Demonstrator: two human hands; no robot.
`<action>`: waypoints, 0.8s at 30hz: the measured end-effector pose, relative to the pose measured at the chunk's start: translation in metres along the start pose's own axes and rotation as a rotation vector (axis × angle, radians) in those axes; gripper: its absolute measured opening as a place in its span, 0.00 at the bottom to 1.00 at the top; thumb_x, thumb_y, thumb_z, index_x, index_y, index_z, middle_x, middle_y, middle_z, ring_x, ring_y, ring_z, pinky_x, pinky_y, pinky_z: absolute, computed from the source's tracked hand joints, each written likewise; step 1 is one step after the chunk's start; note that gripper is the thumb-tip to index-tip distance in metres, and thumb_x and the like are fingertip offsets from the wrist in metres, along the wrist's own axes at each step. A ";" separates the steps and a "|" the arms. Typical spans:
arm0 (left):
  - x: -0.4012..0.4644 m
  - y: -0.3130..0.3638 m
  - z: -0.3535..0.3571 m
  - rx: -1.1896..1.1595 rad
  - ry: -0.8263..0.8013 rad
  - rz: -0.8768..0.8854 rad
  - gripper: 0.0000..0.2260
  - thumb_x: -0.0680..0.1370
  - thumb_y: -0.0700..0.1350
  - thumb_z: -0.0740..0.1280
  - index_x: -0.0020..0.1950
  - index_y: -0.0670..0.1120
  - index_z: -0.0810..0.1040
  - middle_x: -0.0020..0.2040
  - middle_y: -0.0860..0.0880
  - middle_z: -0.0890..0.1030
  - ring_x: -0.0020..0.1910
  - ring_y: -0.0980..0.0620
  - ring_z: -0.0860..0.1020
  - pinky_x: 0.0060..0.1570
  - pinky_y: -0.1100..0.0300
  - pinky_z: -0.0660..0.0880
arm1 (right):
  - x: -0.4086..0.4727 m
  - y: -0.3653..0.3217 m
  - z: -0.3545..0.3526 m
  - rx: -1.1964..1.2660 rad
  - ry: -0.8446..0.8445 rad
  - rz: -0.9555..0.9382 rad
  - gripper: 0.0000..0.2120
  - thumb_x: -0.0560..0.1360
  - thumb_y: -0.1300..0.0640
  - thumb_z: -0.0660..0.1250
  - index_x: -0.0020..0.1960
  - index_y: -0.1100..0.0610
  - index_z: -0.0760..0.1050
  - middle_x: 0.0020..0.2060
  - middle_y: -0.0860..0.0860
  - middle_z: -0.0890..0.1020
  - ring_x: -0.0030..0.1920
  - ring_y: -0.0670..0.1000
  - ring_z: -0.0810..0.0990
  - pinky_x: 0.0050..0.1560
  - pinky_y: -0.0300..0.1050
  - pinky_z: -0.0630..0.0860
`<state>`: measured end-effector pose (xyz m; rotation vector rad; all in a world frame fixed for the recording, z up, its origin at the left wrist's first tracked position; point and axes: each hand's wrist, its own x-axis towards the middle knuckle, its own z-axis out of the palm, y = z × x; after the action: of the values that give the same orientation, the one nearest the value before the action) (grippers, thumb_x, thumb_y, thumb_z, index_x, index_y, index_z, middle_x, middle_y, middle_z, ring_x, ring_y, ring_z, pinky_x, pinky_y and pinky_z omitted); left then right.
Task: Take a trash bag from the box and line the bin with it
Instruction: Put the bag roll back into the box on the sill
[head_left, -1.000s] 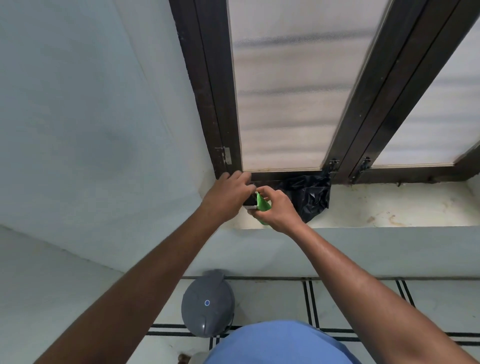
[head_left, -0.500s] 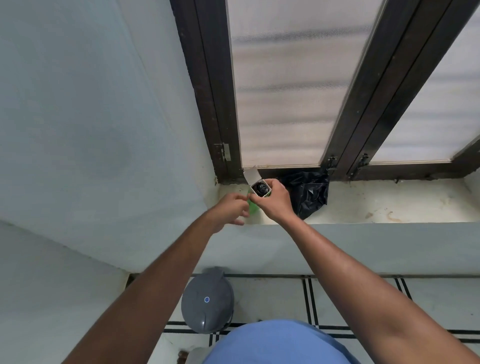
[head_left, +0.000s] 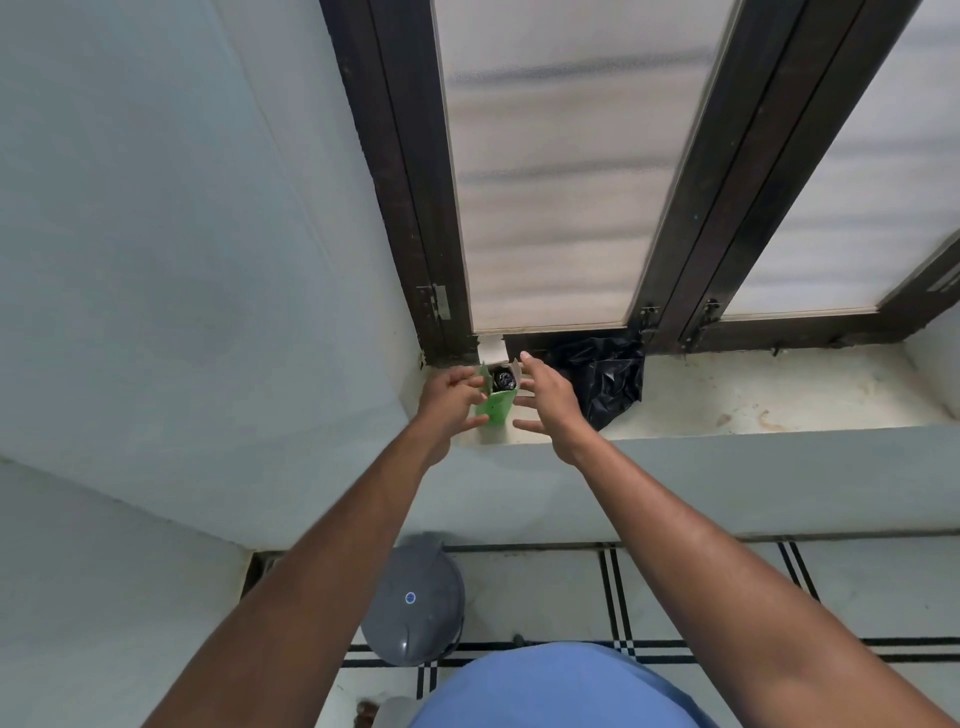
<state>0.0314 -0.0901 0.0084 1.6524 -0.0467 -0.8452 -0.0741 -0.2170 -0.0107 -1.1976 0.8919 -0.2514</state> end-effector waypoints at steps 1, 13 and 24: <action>0.000 -0.001 0.000 0.023 -0.004 0.021 0.22 0.81 0.28 0.68 0.72 0.43 0.79 0.66 0.45 0.83 0.59 0.48 0.83 0.44 0.56 0.86 | 0.000 0.000 0.000 0.006 -0.001 0.002 0.22 0.88 0.39 0.61 0.71 0.52 0.81 0.60 0.50 0.85 0.60 0.53 0.85 0.64 0.61 0.84; 0.015 -0.010 0.001 0.296 0.109 0.173 0.07 0.83 0.46 0.74 0.59 0.47 0.86 0.59 0.48 0.86 0.59 0.47 0.84 0.53 0.51 0.87 | 0.013 0.019 -0.005 -0.167 -0.044 -0.113 0.13 0.82 0.47 0.77 0.62 0.52 0.82 0.57 0.52 0.87 0.60 0.55 0.88 0.52 0.53 0.89; 0.034 -0.007 -0.007 0.349 0.142 0.156 0.13 0.80 0.42 0.77 0.64 0.45 0.84 0.61 0.46 0.87 0.58 0.45 0.86 0.50 0.51 0.88 | 0.023 0.013 -0.001 -0.359 -0.049 -0.197 0.17 0.82 0.47 0.77 0.66 0.51 0.80 0.58 0.51 0.86 0.51 0.51 0.90 0.43 0.49 0.90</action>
<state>0.0576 -0.0978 -0.0140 2.0035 -0.2326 -0.6224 -0.0636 -0.2263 -0.0323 -1.6221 0.7969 -0.2245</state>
